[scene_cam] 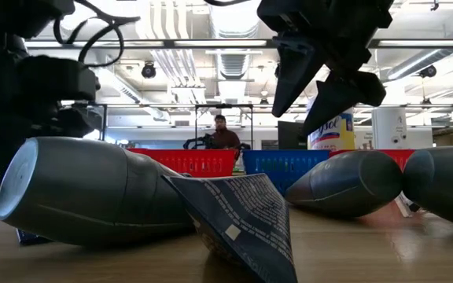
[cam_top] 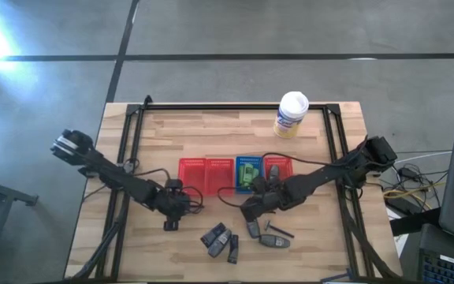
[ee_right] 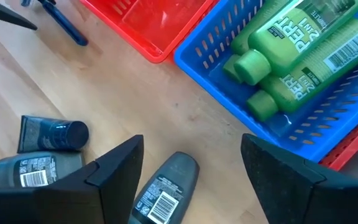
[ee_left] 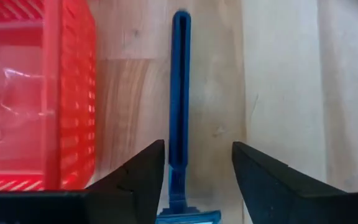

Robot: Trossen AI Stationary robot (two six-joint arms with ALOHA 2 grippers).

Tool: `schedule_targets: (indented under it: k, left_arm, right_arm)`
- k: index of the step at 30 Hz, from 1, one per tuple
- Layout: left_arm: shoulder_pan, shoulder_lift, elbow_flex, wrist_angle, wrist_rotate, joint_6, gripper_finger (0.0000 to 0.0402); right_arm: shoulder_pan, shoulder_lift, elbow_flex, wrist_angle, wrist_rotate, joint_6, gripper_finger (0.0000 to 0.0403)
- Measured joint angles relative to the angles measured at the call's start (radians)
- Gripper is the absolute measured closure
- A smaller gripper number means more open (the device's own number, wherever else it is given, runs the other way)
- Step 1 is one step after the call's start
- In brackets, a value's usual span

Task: Pick & Place Travel size toiletries

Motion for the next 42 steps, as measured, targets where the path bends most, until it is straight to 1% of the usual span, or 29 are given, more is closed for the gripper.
schedule_targets:
  k: [7,12,17,28,37,42]
  left_arm:
    - [0.003,0.015,0.003,0.003,0.013,-0.005,0.022]
    - [0.004,0.002,0.003,0.001,0.045,-0.01,0.0222]
    - [0.004,0.001,-0.003,0.006,0.051,-0.012,0.0235]
    - [0.004,0.001,-0.008,0.011,0.013,-0.011,0.0301]
    - [0.004,0.0,-0.016,0.018,0.005,-0.011,0.037]
    - [0.004,-0.002,-0.01,0.012,0.015,-0.015,0.0374]
  right_arm:
    - [0.0,0.0,0.0,-0.015,0.0,0.0,0.0118]
    - [0.0,0.0,-0.002,-0.016,0.0,0.002,0.0107]
    - [0.0,0.0,-0.002,-0.018,0.001,0.001,0.0096]
    - [0.0,0.0,-0.002,-0.017,0.004,0.002,0.0082]
    - [0.0,0.0,-0.002,-0.017,0.004,0.002,0.0071]
    - [0.0,0.0,-0.002,-0.016,0.004,0.022,0.0065]
